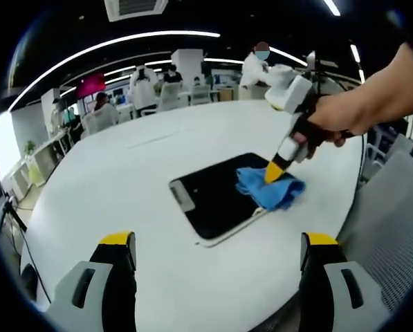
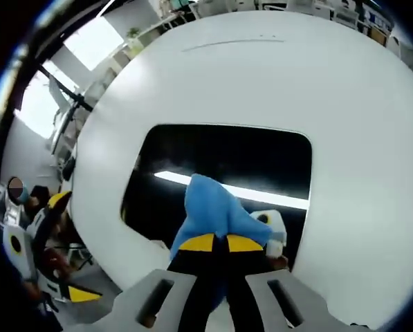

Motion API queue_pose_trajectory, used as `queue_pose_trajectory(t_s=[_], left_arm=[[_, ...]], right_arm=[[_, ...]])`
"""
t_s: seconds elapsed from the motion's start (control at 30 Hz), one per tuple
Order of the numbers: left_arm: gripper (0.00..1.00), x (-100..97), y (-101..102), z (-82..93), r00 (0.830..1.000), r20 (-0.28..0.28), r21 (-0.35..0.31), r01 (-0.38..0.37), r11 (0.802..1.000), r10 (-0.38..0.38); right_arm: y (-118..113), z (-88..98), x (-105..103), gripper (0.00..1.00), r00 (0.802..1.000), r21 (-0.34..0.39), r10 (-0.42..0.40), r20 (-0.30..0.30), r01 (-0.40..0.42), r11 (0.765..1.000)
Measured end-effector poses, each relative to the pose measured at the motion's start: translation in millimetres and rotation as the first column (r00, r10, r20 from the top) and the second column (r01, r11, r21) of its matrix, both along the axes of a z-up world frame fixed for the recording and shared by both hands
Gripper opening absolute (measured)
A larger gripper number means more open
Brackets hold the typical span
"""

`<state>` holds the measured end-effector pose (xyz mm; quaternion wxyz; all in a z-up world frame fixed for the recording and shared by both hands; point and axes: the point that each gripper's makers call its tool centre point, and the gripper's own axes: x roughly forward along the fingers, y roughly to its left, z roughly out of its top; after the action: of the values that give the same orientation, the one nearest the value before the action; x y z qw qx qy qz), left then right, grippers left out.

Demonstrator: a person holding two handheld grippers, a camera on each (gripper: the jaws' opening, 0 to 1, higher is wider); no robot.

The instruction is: Wipe the mirror surface with the cleaning cloth until all visible marks leave the cleaned area.

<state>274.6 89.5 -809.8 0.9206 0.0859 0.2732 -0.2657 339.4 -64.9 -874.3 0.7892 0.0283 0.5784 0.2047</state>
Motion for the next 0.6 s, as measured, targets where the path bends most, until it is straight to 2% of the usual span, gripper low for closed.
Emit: queue_pose_trajectory(t_s=[0.07, 0.37, 0.6], left_arm=[[0.99, -1.4, -1, -2.6, 1.0, -0.015, 0.001, 0.003, 1.0, -0.003], [0.99, -3.2, -4, -3.1, 1.0, -0.015, 0.002, 0.024, 1.0, -0.024], [0.99, -2.5, -3, -3.2, 1.0, -0.014, -0.001, 0.019, 1.0, -0.019]], right_arm=[[0, 0.3, -4, 0.0, 1.0, -0.002, 0.003, -0.005, -0.003, 1.0], [-2, 1.0, -18, 0.0, 1.0, 0.012, 0.004, -0.016, -0.004, 1.0], [-2, 0.0, -17, 0.0, 1.0, 0.021, 0.0, -0.026, 0.0, 1.0]])
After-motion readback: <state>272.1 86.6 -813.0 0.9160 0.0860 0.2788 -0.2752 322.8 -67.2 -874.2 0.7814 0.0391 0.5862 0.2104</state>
